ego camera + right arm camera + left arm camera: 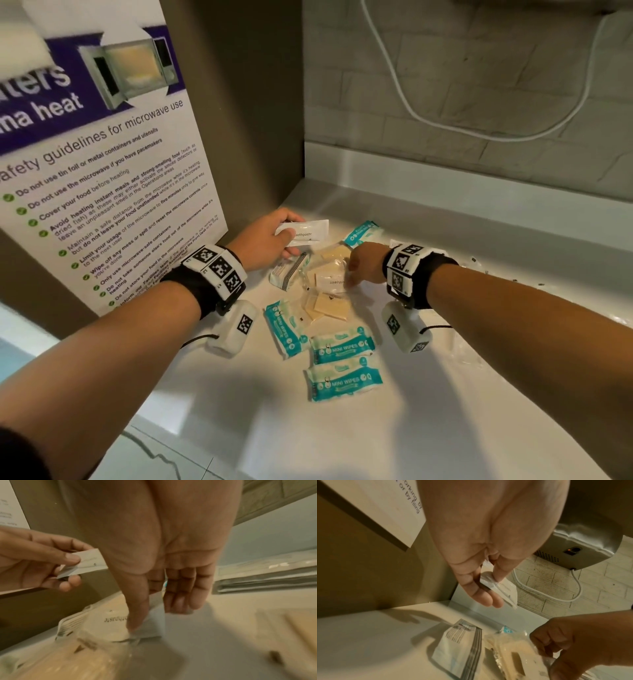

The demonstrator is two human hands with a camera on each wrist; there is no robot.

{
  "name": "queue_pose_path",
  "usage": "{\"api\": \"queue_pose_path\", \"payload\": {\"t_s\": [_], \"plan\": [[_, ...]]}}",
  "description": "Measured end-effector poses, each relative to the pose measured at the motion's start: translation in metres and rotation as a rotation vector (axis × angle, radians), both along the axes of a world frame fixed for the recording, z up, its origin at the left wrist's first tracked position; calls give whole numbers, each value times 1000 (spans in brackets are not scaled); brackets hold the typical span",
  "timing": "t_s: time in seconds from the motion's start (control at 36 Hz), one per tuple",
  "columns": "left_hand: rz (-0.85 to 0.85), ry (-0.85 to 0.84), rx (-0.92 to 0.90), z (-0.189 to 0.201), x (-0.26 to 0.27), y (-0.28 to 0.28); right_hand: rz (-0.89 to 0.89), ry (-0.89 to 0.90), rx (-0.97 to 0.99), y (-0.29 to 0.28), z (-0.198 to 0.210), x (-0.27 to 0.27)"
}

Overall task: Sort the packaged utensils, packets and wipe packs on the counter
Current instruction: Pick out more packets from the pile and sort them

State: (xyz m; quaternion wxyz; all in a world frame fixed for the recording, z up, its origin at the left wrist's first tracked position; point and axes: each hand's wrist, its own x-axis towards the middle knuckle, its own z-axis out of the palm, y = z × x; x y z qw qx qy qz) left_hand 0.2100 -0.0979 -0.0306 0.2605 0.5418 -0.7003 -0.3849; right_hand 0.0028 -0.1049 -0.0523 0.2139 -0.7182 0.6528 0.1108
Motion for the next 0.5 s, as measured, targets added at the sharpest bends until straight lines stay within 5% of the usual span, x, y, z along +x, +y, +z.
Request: {"api": "queue_pose_path", "payload": {"t_s": [0.25, 0.5], "plan": [[-7, 1, 22, -6, -5, -2, -65, -254, -93, 0, 10, -27], [3, 10, 23, -7, -11, -3, -71, -202, -150, 1, 16, -49]]}}
